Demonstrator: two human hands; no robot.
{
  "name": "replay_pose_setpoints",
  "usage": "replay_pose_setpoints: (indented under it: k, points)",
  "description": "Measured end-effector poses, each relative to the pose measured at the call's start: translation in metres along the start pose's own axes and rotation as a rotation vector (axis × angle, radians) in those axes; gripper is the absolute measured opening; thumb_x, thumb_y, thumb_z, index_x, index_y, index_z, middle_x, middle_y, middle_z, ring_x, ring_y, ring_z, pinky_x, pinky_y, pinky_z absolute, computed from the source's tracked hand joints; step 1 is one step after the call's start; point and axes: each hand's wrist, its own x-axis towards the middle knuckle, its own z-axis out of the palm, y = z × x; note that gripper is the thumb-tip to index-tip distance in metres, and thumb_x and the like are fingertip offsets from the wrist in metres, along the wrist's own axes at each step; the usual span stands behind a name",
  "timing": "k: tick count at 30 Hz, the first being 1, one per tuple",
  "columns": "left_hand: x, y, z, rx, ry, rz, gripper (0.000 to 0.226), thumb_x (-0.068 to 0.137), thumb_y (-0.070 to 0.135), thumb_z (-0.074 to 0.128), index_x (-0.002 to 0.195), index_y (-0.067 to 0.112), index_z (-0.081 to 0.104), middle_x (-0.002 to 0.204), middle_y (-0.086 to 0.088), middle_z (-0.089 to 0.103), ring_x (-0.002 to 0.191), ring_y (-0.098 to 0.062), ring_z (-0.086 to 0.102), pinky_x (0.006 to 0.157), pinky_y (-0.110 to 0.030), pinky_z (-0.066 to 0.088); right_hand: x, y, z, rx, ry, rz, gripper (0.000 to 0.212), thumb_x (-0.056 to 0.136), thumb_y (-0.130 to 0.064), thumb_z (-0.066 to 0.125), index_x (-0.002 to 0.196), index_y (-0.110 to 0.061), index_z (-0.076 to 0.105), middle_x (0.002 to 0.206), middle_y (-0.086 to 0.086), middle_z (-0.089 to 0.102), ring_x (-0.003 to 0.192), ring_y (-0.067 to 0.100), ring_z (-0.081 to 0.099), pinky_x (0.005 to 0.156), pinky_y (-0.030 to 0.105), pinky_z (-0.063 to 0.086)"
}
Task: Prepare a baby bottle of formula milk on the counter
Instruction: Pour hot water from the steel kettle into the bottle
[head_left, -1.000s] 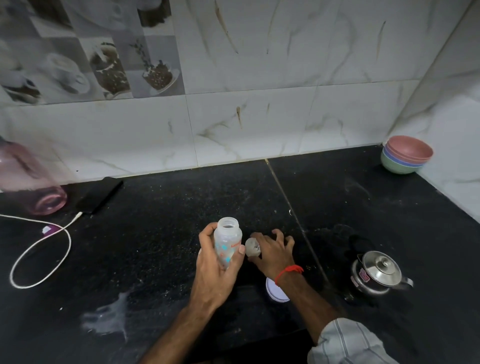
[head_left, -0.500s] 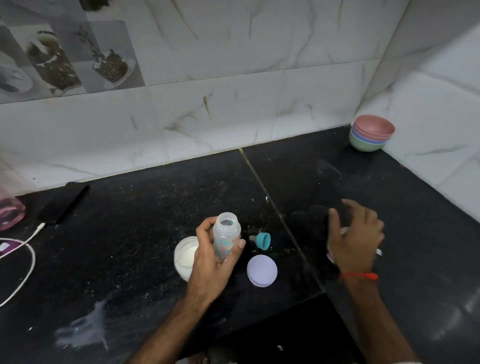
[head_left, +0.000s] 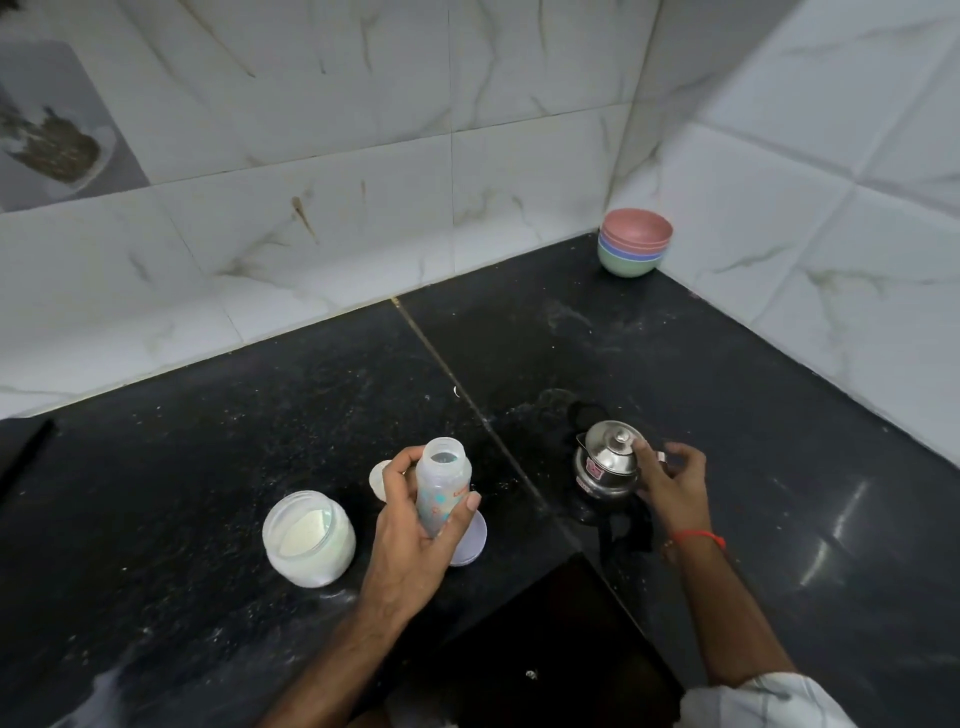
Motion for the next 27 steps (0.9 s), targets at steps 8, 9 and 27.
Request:
replay_pose_setpoints:
  k: [8,9,27]
  points:
    - [-0.007,0.003,0.006,0.036,0.0,0.002,0.063,0.083,0.044,0.075,0.117,0.071,0.029,0.119,0.02,0.067,0.109,0.001,0.067,0.085,-0.012,0.053,-0.007,-0.004,0.0,0.182,-0.105,0.081,0.039,0.092,-0.038,0.073,0.073,-0.021,0.043,0.08,0.009,0.055,0.079,0.021,0.063,0.094,0.052,0.058]
    - [-0.007,0.002,0.007,0.043,-0.003,-0.001,0.062,0.083,0.046,0.075,0.118,0.07,0.029,0.121,0.018,0.067,0.11,0.0,0.067,0.086,-0.013,0.053,-0.01,-0.006,0.0,0.195,-0.108,0.078,0.039,0.091,-0.038,0.074,0.073,-0.021,0.043,0.08,0.01,0.054,0.08,0.022,0.062,0.091,0.051,0.058]
    - [-0.003,-0.005,0.028,0.115,-0.201,0.0,0.062,0.089,0.036,0.081,0.128,0.05,0.034,0.124,0.03,0.057,0.111,-0.006,0.066,0.091,-0.016,0.053,-0.055,-0.097,-0.002,0.259,-0.371,-0.362,0.014,0.088,-0.027,0.073,0.08,-0.024,0.062,0.086,-0.002,0.061,0.082,0.015,0.054,0.076,0.029,0.048]
